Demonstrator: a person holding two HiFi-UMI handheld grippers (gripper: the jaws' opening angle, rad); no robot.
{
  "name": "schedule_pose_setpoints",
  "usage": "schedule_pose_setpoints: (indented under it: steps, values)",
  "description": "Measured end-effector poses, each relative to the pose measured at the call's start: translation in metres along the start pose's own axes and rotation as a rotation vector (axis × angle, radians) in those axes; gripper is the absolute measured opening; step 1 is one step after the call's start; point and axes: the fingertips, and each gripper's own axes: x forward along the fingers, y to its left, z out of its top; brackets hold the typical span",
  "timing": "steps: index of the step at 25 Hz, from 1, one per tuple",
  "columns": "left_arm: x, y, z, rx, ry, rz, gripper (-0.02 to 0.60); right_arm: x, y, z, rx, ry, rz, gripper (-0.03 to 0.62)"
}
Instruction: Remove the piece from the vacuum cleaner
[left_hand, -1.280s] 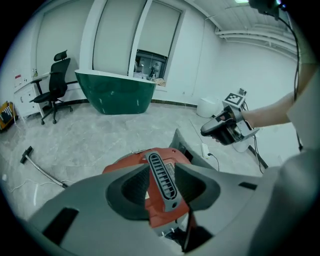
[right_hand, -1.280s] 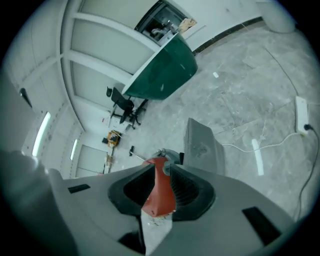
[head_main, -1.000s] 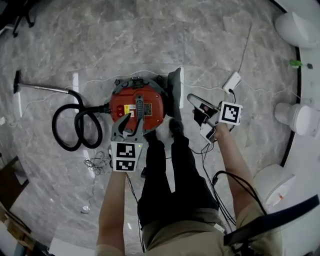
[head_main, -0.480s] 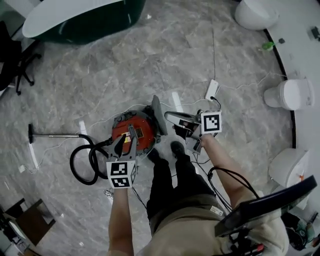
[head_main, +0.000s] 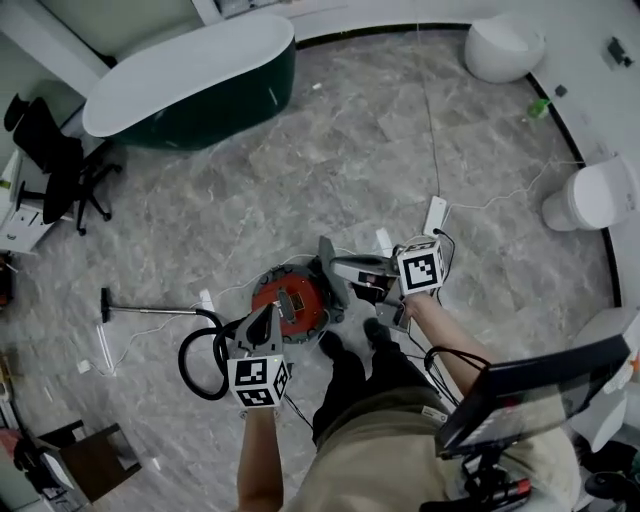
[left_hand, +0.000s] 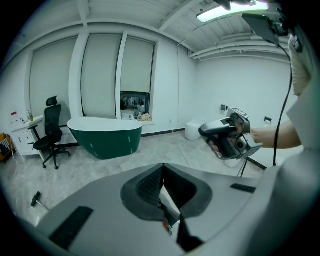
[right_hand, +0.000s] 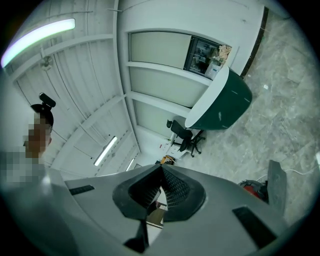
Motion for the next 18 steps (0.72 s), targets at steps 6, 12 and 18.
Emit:
schedule_pose_setpoints:
  steps: [6, 12, 18]
  values:
    - [-0.019, -0.04, 0.032, 0.022, -0.039, 0.002, 0.005, -0.019, 0.036, 0.004, 0.012, 0.017, 0.057, 0.003]
    - [-0.017, -0.101, 0.054, 0.061, -0.055, 0.027, 0.005, -0.06, 0.069, -0.012, 0.018, 0.079, 0.125, 0.003]
    - [-0.031, -0.105, 0.085, 0.086, -0.075, 0.049, 0.005, -0.067, 0.109, -0.011, -0.061, 0.116, 0.17, 0.003]
